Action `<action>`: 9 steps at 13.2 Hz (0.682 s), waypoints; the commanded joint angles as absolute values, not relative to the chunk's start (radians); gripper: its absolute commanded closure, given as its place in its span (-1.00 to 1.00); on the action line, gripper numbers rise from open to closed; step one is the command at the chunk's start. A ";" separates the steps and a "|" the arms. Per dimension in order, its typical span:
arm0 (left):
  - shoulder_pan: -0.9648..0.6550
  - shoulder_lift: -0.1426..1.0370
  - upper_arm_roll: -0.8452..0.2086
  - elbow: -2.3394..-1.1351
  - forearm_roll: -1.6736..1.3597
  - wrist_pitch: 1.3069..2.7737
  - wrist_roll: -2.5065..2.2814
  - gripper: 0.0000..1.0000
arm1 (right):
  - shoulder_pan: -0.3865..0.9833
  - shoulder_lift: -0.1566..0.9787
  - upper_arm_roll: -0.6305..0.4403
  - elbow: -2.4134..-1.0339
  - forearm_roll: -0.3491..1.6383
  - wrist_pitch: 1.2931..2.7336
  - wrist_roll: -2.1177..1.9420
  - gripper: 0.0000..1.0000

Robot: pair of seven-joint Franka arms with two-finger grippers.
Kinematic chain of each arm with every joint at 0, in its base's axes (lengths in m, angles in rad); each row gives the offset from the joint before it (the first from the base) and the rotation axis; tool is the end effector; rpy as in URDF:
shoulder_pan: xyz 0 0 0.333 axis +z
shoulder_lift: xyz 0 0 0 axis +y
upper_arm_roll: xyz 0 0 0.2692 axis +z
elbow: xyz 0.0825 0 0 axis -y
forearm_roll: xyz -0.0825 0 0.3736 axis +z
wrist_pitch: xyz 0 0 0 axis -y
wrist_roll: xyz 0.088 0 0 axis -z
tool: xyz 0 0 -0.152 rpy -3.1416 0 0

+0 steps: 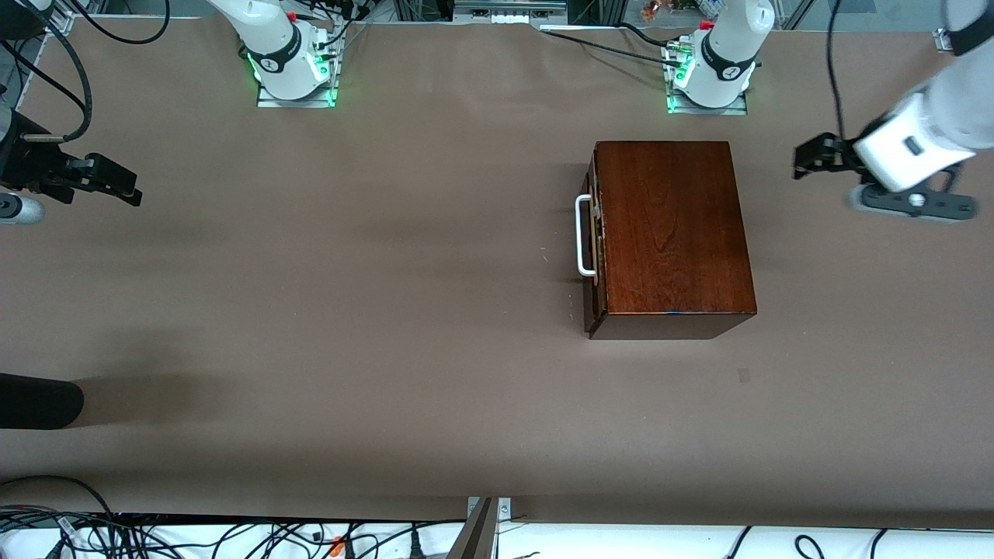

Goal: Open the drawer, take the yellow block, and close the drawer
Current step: 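Move the left gripper over the box to the white drawer handle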

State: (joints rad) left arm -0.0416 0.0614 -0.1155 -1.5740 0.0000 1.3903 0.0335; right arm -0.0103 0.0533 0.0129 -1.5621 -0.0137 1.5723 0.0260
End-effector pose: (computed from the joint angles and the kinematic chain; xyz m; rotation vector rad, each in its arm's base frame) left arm 0.5192 -0.0810 0.4862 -3.0959 0.2970 0.3824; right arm 0.5550 -0.0008 0.5075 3.1270 -0.0361 -0.0671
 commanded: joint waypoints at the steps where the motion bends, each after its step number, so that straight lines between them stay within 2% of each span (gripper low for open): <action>1: -0.054 0.150 -0.222 -1.543 -0.008 1.419 -0.033 -1.00 | -0.021 0.037 0.023 -1.572 -0.014 1.571 0.017 -1.00; 4: -0.066 0.230 -0.343 -1.543 -0.003 1.543 -0.202 -1.00 | -0.021 0.037 0.023 -1.572 -0.014 1.571 0.017 -1.00; 9: -0.253 0.359 -0.354 -1.543 0.011 1.727 -0.460 -1.00 | -0.021 0.037 0.023 -1.574 -0.014 1.569 0.017 -1.00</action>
